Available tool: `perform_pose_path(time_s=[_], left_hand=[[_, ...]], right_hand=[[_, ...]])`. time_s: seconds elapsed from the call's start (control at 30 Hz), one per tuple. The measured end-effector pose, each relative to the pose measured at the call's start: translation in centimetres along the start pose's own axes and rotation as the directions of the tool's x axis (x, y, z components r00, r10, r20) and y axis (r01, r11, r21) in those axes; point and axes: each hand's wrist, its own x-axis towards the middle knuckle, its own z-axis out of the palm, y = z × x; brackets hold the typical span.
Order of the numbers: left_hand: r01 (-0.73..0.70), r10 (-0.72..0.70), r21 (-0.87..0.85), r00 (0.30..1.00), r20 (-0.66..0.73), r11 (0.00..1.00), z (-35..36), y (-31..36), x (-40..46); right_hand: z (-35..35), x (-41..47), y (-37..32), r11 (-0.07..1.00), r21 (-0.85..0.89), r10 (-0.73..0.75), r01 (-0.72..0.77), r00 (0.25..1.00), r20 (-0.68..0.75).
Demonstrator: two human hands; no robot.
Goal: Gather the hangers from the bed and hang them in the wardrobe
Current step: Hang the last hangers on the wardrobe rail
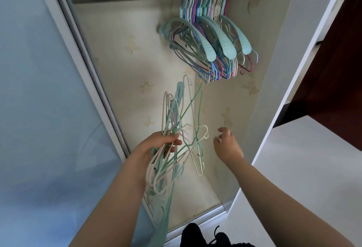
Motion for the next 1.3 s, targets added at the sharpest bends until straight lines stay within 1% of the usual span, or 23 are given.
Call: perform_pose_path(time_s=[0.1,0.2,0.27,0.3,0.37,0.43,0.47,0.5,0.57,0.6,0.67,0.7,0.8,0.87,0.93,0.97,1.0,1.07,1.1,1.2,1.3], left_hand=[[0.029,-0.027,-0.022,0.994,0.11,0.999,-0.5,0.0,-0.3],[0.088,-0.068,-0.08,0.972,0.227,0.993,-0.6,-0.2,-0.2],[0.106,-0.081,-0.079,0.959,0.271,0.991,-0.4,-0.2,-0.3],[0.104,-0.081,-0.075,0.961,0.265,0.992,-0.4,-0.2,-0.2],[0.098,-0.073,-0.094,0.969,0.236,0.991,-0.4,0.0,-0.4],[0.149,-0.101,-0.152,0.954,0.282,0.977,-0.6,0.0,-0.2],[0.186,-0.123,-0.186,0.944,0.306,0.965,-0.8,0.0,-0.1],[0.2,-0.132,-0.221,0.948,0.29,0.955,-0.9,-0.1,0.3],[0.202,-0.16,-0.264,0.972,0.171,0.943,-1.2,-0.6,1.4],[0.218,-0.19,-0.273,0.974,0.126,0.937,-1.4,-0.9,1.9],[0.225,-0.217,-0.318,0.974,0.06,0.921,-1.7,-1.4,2.9],[0.21,-0.218,-0.348,0.976,0.015,0.914,-1.9,-1.7,3.2],[0.121,-0.192,-0.47,0.976,-0.106,0.874,-2.0,-2.2,3.6],[0.055,-0.174,-0.559,0.971,-0.161,0.827,-2.0,-2.4,3.8],[0.016,-0.179,-0.653,0.967,-0.183,0.757,-2.0,-2.3,4.0],[0.01,-0.198,-0.7,0.962,-0.189,0.714,-2.0,-2.2,4.1],[-0.002,-0.21,-0.72,0.956,-0.206,0.694,-2.0,-2.2,4.3],[-0.031,-0.215,-0.705,0.942,-0.257,0.708,-2.0,-2.1,4.4],[-0.038,-0.216,-0.691,0.936,-0.277,0.722,-2.1,-2.1,4.5],[-0.041,-0.207,-0.68,0.938,-0.28,0.732,-2.1,-2.0,4.7],[-0.035,-0.183,-0.689,0.953,-0.241,0.724,-2.0,-1.6,4.3]], right_hand=[[0.4,2.4,3.2,0.998,-0.038,0.056,-0.052,0.994,0.097],[1.1,3.7,5.0,0.996,-0.051,0.075,-0.069,0.988,0.132],[1.2,4.2,5.9,0.997,-0.052,0.071,-0.064,0.986,0.15],[1.2,4.2,6.2,0.997,-0.031,0.071,-0.067,0.984,0.163],[1.4,3.8,6.9,0.995,0.056,0.071,-0.078,0.992,0.109],[1.0,2.8,7.6,0.956,0.262,0.137,-0.13,0.991,-0.008],[0.8,2.3,7.9,0.919,0.356,0.2,-0.17,0.979,-0.047],[0.6,2.0,8.5,0.876,0.437,0.257,-0.203,0.964,-0.069],[0.3,1.6,9.5,0.815,0.51,0.356,-0.275,0.932,-0.066],[0.1,1.4,10.0,0.785,0.534,0.399,-0.313,0.916,-0.05],[-0.1,1.1,10.7,0.735,0.573,0.458,-0.363,0.888,-0.025],[0.0,0.8,10.9,0.724,0.588,0.461,-0.361,0.887,-0.023],[0.2,0.0,9.8,0.761,0.578,0.399,-0.294,0.915,-0.06],[0.7,-0.5,8.4,0.794,0.574,0.331,-0.202,0.935,-0.129],[1.3,-0.9,7.2,0.806,0.581,0.273,-0.113,0.942,-0.194],[1.6,-0.8,7.0,0.806,0.582,0.272,-0.104,0.939,-0.209],[2.1,-0.6,6.9,0.797,0.594,0.281,-0.109,0.937,-0.205],[2.7,-0.2,5.7,0.77,0.63,0.278,-0.097,0.941,-0.194],[2.7,-0.2,4.5,0.77,0.635,0.253,-0.07,0.946,-0.203],[2.5,-0.5,1.3,0.783,0.62,0.188,0.054,0.929,-0.319],[1.6,-0.9,-1.7,0.743,0.639,0.127,0.2,0.895,-0.428]])
